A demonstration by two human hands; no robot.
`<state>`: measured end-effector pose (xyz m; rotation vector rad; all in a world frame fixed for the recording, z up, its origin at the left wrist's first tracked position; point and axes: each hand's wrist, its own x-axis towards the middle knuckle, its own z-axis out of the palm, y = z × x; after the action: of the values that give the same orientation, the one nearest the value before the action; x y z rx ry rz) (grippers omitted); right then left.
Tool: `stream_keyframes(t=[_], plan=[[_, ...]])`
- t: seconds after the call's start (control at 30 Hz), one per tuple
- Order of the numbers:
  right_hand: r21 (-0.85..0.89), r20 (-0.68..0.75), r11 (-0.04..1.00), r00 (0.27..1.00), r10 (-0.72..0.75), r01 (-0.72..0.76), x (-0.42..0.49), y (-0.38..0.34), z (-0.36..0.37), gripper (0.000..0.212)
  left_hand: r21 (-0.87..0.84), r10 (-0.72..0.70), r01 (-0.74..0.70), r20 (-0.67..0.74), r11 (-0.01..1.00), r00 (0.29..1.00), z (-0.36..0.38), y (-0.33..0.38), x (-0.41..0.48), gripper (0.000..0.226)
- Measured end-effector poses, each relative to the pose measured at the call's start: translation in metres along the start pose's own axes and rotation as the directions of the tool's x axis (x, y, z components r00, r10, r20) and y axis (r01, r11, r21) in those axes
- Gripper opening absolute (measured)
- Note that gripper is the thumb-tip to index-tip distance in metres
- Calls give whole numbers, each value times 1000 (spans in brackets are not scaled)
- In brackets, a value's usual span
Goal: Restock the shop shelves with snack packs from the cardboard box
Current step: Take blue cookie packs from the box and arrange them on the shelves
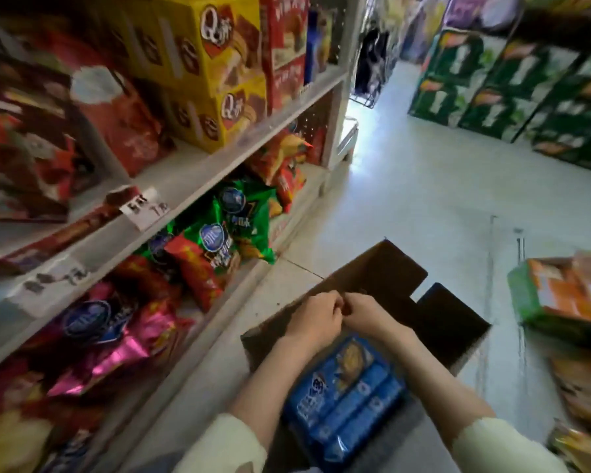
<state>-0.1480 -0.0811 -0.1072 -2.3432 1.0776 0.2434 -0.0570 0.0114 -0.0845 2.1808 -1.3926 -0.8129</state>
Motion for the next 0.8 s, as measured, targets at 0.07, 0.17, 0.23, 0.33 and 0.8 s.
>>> stream_keyframes(t=[0.07, 0.17, 0.23, 0.33, 0.8], plan=[[-31, 139, 992, 983, 121, -118, 10, 30, 33, 36, -2, -63, 64, 149, 998, 987, 24, -18, 0, 28], [-170, 256, 969, 941, 220, -180, 18, 58, 66, 85, 162, -231, 188, 312, 969, 922, 46, -42, -1, 35], [-405, 336, 914, 925, 179, -30, 23, 67, 82, 97, 302, -338, 230, 382, 925, 860, 60, -49, -3, 37], [-612, 419, 755, 906, 58, 235, 27, 63, 99, 90, 385, -396, 236, 419, 892, 817, 79, -54, -5, 37], [-672, 544, 601, 839, 4, 433, 5, 67, 112, 96, 313, -355, 196, 611, 929, 707, 95, -67, -16, 53]])
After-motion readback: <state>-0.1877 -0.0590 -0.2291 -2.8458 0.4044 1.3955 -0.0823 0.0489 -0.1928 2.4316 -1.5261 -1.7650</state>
